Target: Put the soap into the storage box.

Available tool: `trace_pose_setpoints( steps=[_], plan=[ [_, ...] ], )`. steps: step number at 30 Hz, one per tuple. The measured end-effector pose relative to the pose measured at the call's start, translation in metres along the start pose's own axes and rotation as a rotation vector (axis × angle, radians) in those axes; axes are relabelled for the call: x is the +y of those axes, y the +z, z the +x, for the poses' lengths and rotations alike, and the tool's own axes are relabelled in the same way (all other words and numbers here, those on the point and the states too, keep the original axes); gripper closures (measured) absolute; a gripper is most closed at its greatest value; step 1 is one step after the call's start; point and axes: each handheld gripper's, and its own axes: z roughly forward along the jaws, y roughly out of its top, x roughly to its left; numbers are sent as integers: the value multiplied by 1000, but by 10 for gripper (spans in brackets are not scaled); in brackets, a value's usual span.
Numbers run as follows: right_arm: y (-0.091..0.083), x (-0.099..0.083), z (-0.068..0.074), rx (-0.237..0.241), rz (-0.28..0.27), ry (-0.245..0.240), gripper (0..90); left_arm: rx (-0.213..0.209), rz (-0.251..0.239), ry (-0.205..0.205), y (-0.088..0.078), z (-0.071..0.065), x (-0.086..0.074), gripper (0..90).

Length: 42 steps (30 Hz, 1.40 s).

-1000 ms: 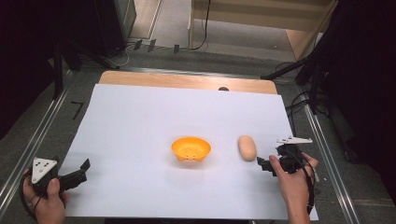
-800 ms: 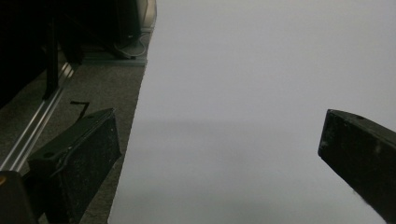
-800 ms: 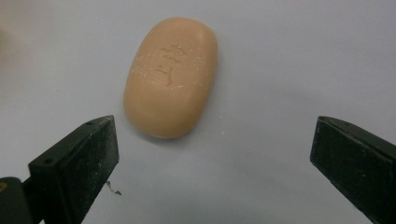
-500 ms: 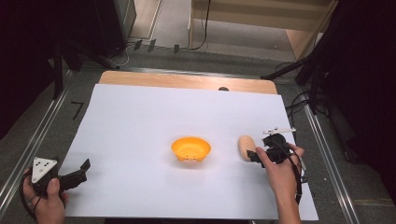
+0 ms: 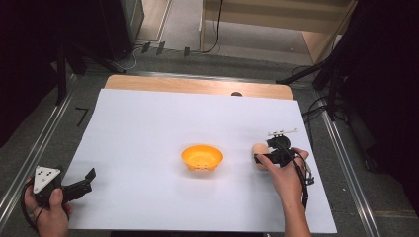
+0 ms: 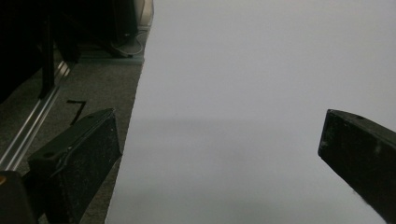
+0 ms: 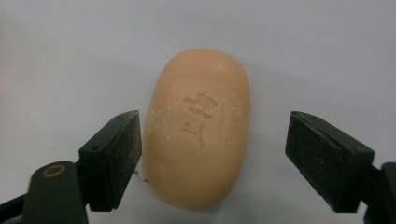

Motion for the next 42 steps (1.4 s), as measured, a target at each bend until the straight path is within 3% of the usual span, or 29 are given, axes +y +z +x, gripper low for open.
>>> trace_pose_setpoints(
  steps=[5, 11, 15, 20, 25, 31, 37, 38, 42],
  plan=[
    [8, 2, 7, -21, 31, -1, 154, 0, 1, -2, 0, 0, 0, 0],
    [18, 4, 13, -29, 55, 19, 234, -1, 2, -2, 0, 0, 0, 0],
    [25, 2, 12, -38, 71, 32, 237, -1, 3, -6, 1, 0, 0, 0],
    [23, -1, 9, -21, 42, 25, 316, -2, 4, -7, 0, 0, 0, 0],
    [24, 2, 8, -20, 58, 39, 320, -5, 2, -12, 0, 1, 0, 0],
    [22, 0, 5, 9, 53, -13, 323, -4, 5, -10, 1, 1, 0, 0],
    [23, 1, 5, 9, 63, -15, 320, -1, 5, -11, 1, 0, 0, 0],
    [22, 1, 4, 13, 71, -41, 315, 0, 6, -12, 1, 0, 0, 0],
    [22, 1, 3, 21, 72, -53, 321, -4, 4, -13, 0, 1, 0, 0]
  ],
)
